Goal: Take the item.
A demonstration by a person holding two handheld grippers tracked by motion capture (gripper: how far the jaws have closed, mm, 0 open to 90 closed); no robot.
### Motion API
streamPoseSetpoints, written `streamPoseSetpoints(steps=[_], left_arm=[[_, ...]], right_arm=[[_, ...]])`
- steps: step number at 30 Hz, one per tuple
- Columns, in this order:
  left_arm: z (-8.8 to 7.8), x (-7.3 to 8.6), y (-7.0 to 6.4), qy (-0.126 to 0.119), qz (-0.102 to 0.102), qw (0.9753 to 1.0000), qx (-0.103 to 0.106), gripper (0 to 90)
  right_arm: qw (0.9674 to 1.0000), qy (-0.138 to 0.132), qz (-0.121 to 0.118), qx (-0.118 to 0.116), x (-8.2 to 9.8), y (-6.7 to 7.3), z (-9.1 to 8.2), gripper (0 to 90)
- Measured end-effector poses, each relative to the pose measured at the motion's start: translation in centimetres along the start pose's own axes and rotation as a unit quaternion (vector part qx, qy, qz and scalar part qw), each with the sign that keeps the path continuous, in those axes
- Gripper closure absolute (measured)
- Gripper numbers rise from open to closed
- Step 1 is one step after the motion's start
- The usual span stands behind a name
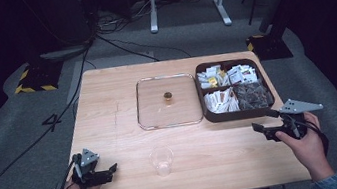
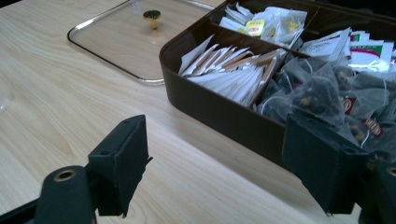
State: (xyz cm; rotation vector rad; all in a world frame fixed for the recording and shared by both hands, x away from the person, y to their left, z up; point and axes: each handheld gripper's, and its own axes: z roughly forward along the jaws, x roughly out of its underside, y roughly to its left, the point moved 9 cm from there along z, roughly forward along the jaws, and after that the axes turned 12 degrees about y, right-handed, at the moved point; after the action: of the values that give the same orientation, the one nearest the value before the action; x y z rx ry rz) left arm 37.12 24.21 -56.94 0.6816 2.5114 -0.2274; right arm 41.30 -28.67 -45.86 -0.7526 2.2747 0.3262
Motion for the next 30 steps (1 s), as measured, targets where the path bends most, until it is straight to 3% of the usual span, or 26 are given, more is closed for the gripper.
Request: streamPoseSetpoints(steps=[15, 25, 30], left_arm=[[0.0, 0.1, 0.0, 0.001, 0.002, 1.0, 0.0, 15.6], [0.0, 0.1, 0.0, 0.001, 0.002, 1.0, 0.0, 15.6], [0.0, 0.0, 0.0, 0.0, 0.002, 1.0, 0.0, 15.6]], right_arm=[[0.9998, -0.015, 0.003, 0.011, -3.6, -2.3, 0.4, 19.5], [0.9993, -0.013, 0.005, 0.035, -5.1, -4.5, 2.3, 19.1], [0.9986, -0.001, 0.019, 0.05, -5.3, -5.9, 3.8, 22.5]])
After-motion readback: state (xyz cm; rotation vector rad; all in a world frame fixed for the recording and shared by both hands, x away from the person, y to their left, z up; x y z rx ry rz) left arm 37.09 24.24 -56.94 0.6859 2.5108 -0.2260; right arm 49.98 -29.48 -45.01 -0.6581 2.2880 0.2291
